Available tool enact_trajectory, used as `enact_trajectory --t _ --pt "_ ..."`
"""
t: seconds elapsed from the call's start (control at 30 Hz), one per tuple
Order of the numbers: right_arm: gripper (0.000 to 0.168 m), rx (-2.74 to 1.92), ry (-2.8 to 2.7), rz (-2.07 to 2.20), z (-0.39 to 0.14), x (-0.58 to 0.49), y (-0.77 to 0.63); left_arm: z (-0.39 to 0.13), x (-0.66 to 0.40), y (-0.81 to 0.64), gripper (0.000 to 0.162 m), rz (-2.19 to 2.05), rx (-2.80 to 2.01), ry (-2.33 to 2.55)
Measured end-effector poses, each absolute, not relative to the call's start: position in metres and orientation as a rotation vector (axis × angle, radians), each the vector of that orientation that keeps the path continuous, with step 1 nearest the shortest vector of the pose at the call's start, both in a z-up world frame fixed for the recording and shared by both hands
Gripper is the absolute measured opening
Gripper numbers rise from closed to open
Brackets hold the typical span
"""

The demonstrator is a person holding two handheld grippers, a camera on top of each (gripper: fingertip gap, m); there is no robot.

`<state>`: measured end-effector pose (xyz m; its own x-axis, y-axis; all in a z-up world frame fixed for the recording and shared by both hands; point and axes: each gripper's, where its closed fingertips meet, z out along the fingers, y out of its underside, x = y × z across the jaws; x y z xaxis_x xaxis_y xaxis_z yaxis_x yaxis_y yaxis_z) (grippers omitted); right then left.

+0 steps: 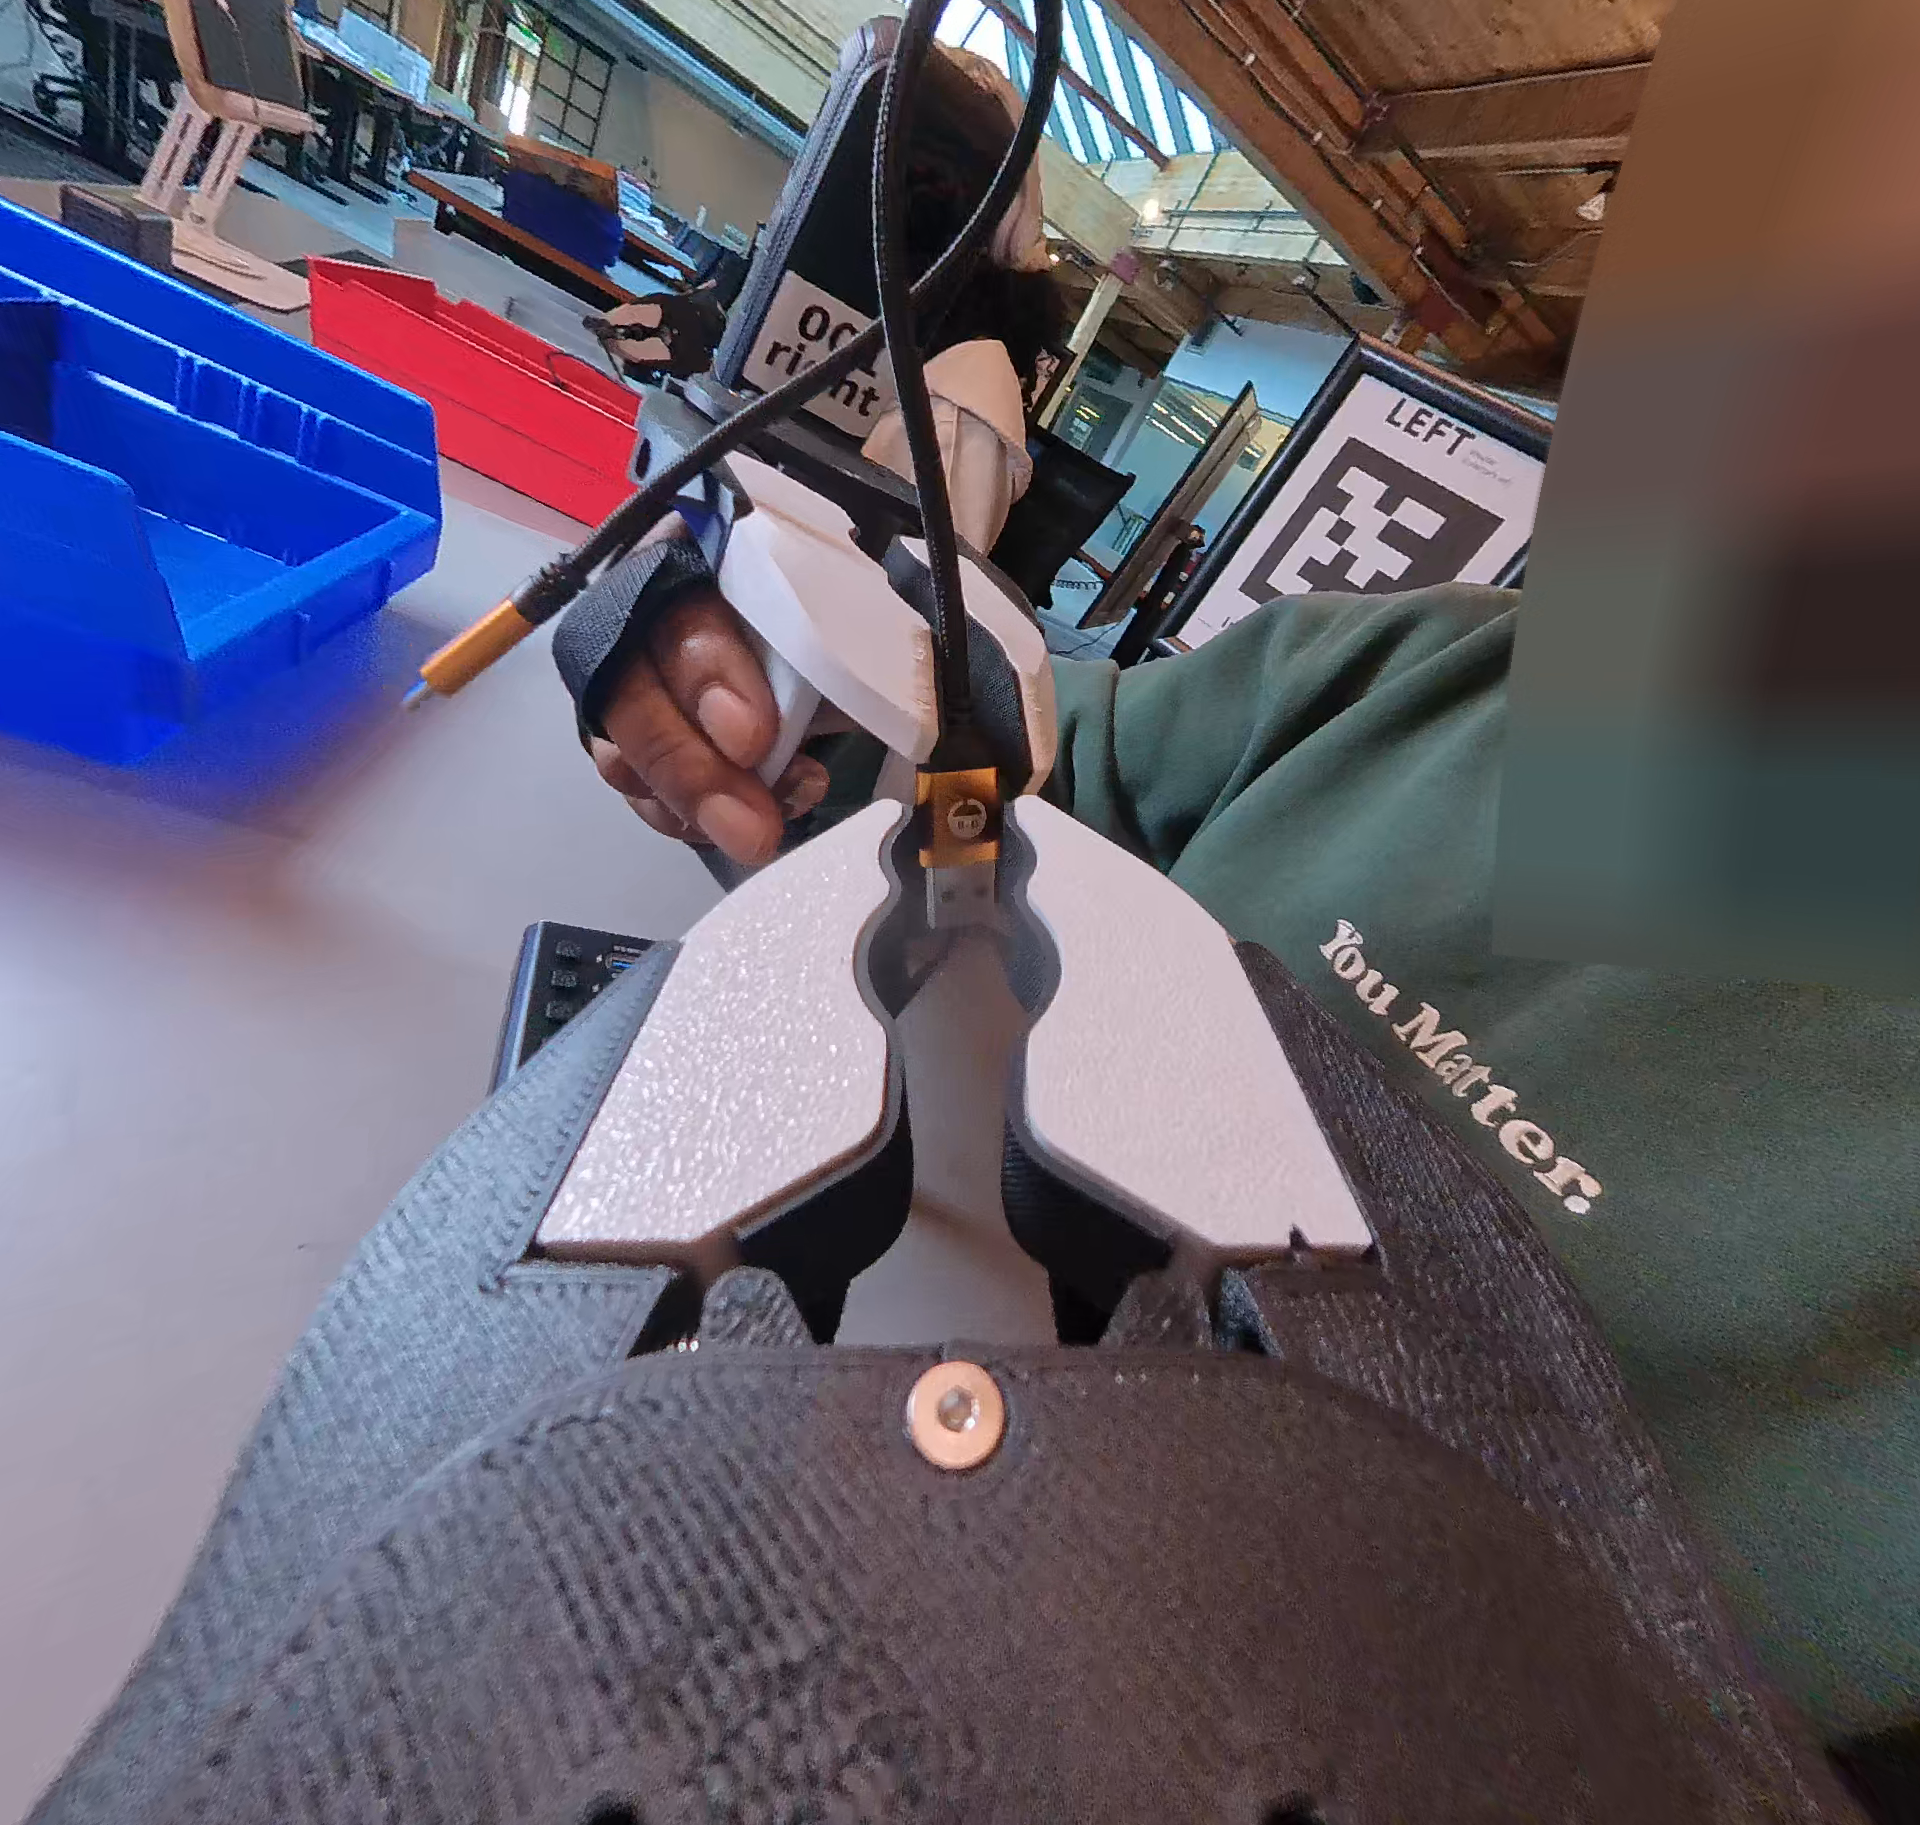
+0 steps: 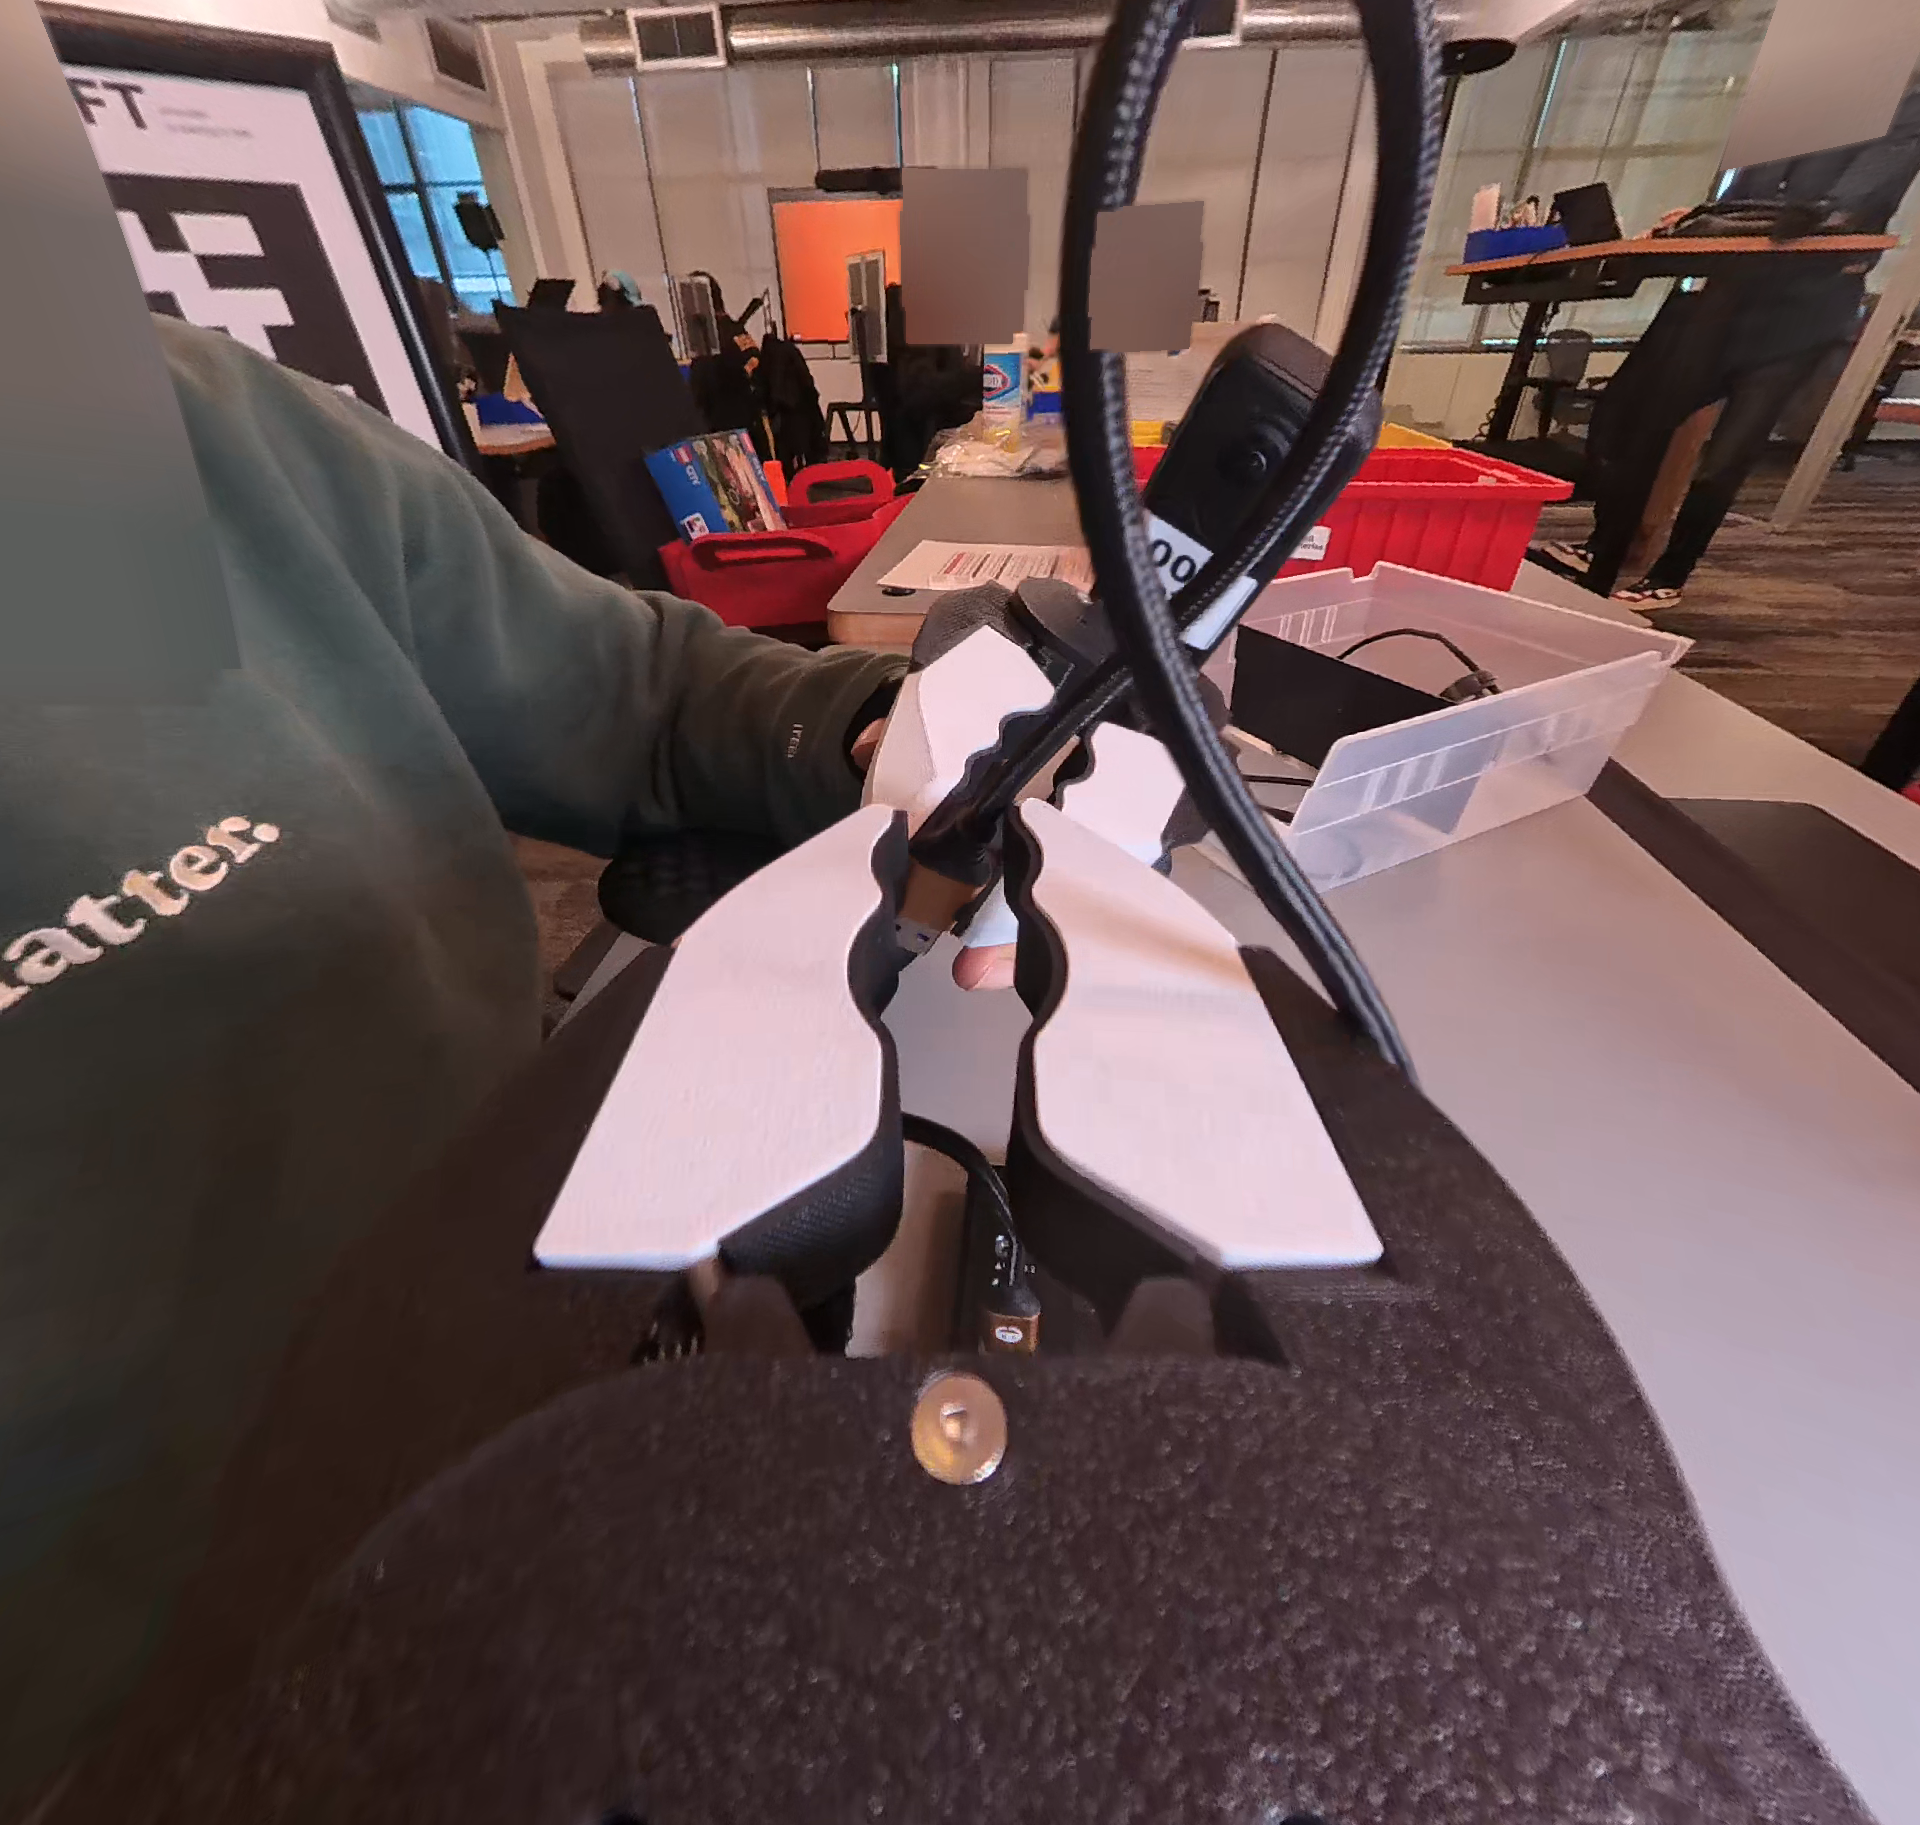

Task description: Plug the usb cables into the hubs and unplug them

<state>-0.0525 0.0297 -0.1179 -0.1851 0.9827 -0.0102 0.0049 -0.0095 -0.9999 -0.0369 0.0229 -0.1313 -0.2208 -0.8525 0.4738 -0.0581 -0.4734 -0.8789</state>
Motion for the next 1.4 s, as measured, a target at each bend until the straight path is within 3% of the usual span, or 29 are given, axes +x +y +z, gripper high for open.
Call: enact_trajectory --t 0.5,0.63,0.9,1.4 --pt "0.014 -1.166 -1.371 1.304 -0.125 -0.046 0.038 -0.137 -0.038 0.035 0.015 -1.527 -1.419 1.130" --pt "0.014 -1.163 -1.277 1.296 -0.117 -0.041 0.050 -0.148 -0.037 0.046 0.028 -1.304 -1.421 1.176" --pt "0.014 -1.156 -1.250 1.253 -0.123 -0.047 0.052 -0.152 -0.032 0.051 0.015 -0.991 -1.397 1.230" --pt "0.013 -1.207 -1.247 1.284 -0.131 -0.051 0.052 -0.162 -0.037 0.051 0.013 -1.069 -1.453 1.260"
